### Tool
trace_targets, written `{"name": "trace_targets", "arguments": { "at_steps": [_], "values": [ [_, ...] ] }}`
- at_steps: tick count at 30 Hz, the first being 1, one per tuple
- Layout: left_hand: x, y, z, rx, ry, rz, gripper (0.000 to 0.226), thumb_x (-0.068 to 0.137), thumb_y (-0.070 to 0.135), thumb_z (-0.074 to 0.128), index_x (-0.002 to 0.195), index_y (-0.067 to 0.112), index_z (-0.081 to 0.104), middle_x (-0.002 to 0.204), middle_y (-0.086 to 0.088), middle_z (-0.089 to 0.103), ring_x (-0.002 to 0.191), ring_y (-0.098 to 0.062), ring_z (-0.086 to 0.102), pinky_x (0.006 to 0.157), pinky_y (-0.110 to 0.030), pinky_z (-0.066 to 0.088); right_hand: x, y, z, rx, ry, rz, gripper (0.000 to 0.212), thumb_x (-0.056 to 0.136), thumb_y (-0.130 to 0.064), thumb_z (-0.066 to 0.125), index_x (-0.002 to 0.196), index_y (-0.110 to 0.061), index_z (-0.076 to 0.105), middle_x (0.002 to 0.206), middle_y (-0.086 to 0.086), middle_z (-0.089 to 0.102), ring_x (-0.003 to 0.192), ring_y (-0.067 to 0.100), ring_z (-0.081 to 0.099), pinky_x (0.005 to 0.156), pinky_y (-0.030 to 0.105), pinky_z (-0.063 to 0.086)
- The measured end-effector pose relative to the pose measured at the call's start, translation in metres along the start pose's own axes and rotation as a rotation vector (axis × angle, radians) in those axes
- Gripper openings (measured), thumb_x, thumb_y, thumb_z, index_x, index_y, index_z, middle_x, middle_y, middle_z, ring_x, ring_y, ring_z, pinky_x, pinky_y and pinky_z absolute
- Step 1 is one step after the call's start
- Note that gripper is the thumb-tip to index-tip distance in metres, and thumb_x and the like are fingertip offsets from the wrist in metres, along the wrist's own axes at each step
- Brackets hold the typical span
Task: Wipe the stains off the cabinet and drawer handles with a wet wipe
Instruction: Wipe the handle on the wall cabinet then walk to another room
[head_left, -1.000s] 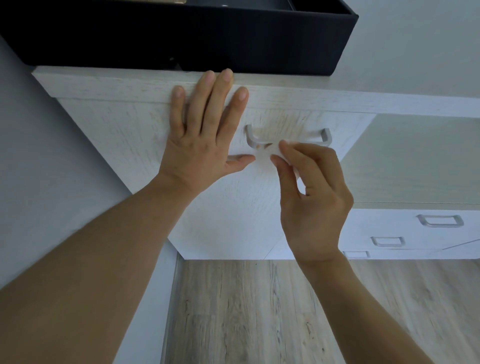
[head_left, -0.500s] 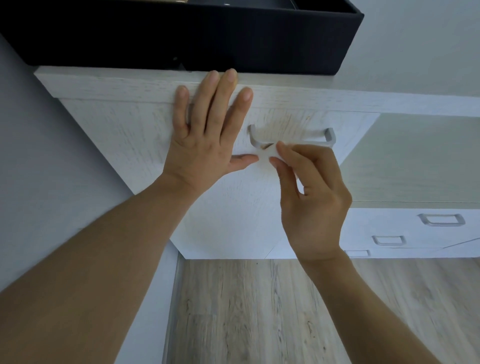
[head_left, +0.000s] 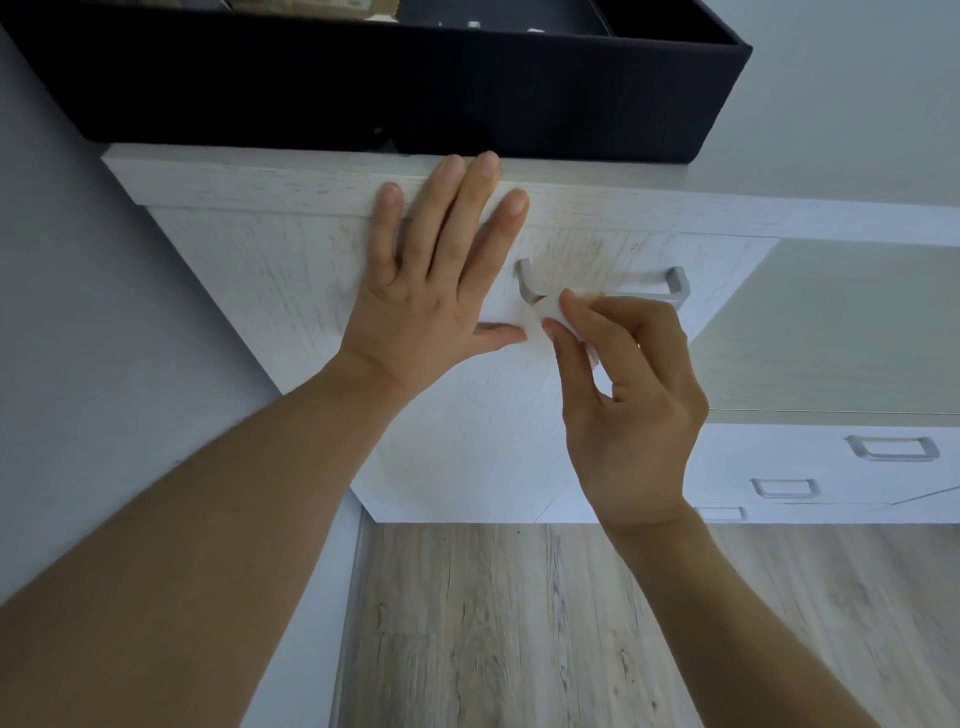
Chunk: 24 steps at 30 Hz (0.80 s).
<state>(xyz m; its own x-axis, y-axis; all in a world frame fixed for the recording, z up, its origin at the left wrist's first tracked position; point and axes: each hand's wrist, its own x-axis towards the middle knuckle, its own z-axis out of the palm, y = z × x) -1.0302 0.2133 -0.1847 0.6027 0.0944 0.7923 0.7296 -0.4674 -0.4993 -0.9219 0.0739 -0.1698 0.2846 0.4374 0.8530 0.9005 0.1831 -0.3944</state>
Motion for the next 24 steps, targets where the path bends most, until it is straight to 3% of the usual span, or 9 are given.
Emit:
{"name": "trace_targets", "arguments": {
  "at_steps": [2, 4, 9, 12, 14, 17, 18, 21, 24],
  "values": [
    [0.001, 0.0, 0.001, 0.007, -0.006, -0.009, 0.11, 0.085, 0.081, 0.025, 0.146, 0.002, -0.02, 0.151, -0.02, -0.001, 0.141, -0.033, -0.022, 0.115, -0.048, 0.0, -0.001, 0.0, 0.004, 0.003, -0.012, -0.031, 0.013, 0.082, 0.0, 0.07, 0.094, 0.002, 0.071, 0.085, 0.015, 0.066, 0.074, 0.022, 0.061, 0.061, 0.038, 0.054],
    [0.001, -0.001, 0.001, -0.012, -0.002, -0.023, 0.106, 0.088, 0.079, 0.024, 0.146, 0.002, -0.02, 0.152, -0.021, -0.006, 0.14, -0.032, -0.025, 0.115, -0.047, -0.004, -0.003, -0.001, 0.006, 0.004, -0.026, -0.06, 0.012, 0.081, 0.001, 0.071, 0.093, 0.002, 0.072, 0.083, 0.014, 0.066, 0.076, 0.017, 0.057, 0.06, 0.038, 0.053],
    [0.0, 0.001, 0.002, 0.008, -0.003, -0.041, 0.108, 0.087, 0.08, 0.026, 0.146, 0.002, -0.02, 0.151, -0.022, -0.029, 0.141, -0.032, -0.025, 0.115, -0.048, -0.002, -0.003, 0.002, 0.007, -0.031, 0.001, -0.073, 0.01, 0.082, 0.003, 0.07, 0.092, 0.003, 0.072, 0.082, 0.016, 0.066, 0.069, 0.025, 0.062, 0.059, 0.04, 0.053],
    [0.001, 0.002, 0.003, 0.003, 0.01, -0.067, 0.108, 0.087, 0.079, 0.029, 0.146, 0.003, -0.02, 0.149, -0.019, -0.033, 0.141, -0.031, -0.025, 0.115, -0.047, 0.001, -0.004, -0.001, 0.009, -0.042, 0.004, -0.074, 0.01, 0.083, 0.003, 0.068, 0.092, 0.002, 0.072, 0.082, 0.015, 0.066, 0.075, 0.02, 0.058, 0.063, 0.037, 0.053],
    [0.002, 0.002, 0.001, -0.016, 0.013, -0.06, 0.109, 0.087, 0.079, 0.03, 0.146, 0.003, -0.021, 0.153, -0.02, -0.026, 0.144, -0.031, -0.017, 0.114, -0.047, 0.006, -0.005, -0.002, 0.008, -0.068, -0.033, -0.105, 0.012, 0.083, 0.005, 0.067, 0.093, 0.001, 0.073, 0.085, 0.013, 0.068, 0.079, 0.02, 0.057, 0.066, 0.035, 0.05],
    [0.0, -0.005, -0.003, -0.001, 0.026, 0.038, 0.108, 0.085, 0.078, 0.034, 0.149, 0.003, -0.009, 0.149, -0.017, 0.014, 0.137, -0.031, 0.02, 0.108, -0.046, 0.022, -0.009, 0.0, 0.003, -0.103, -0.046, -0.081, 0.012, 0.084, 0.004, 0.067, 0.093, -0.001, 0.074, 0.087, 0.012, 0.069, 0.081, 0.019, 0.057, 0.065, 0.036, 0.05],
    [-0.001, -0.009, -0.005, 0.023, 0.024, 0.08, 0.104, 0.085, 0.078, 0.035, 0.149, 0.005, -0.002, 0.145, -0.015, 0.019, 0.133, -0.029, 0.024, 0.108, -0.046, 0.022, -0.011, 0.0, 0.0, -0.115, -0.036, -0.056, 0.011, 0.084, 0.001, 0.068, 0.093, -0.002, 0.074, 0.088, 0.012, 0.069, 0.082, 0.018, 0.056, 0.064, 0.037, 0.05],
    [-0.002, -0.018, -0.007, 0.08, 0.006, 0.133, 0.098, 0.084, 0.077, 0.033, 0.146, 0.006, 0.005, 0.145, -0.014, 0.019, 0.132, -0.028, 0.024, 0.11, -0.043, 0.011, -0.017, -0.004, -0.004, -0.171, 0.013, 0.001, 0.01, 0.085, -0.006, 0.069, 0.093, -0.005, 0.074, 0.091, 0.011, 0.069, 0.085, 0.019, 0.06, 0.07, 0.034, 0.047],
    [-0.003, -0.015, -0.009, 0.128, -0.008, 0.138, 0.098, 0.084, 0.078, 0.031, 0.145, 0.006, 0.005, 0.144, -0.014, 0.019, 0.132, -0.028, 0.024, 0.112, -0.043, 0.017, -0.018, -0.007, -0.004, -0.161, 0.064, 0.024, 0.011, 0.084, -0.005, 0.07, 0.094, -0.003, 0.074, 0.089, 0.013, 0.069, 0.09, 0.025, 0.066, 0.075, 0.037, 0.052]
  ]
}}
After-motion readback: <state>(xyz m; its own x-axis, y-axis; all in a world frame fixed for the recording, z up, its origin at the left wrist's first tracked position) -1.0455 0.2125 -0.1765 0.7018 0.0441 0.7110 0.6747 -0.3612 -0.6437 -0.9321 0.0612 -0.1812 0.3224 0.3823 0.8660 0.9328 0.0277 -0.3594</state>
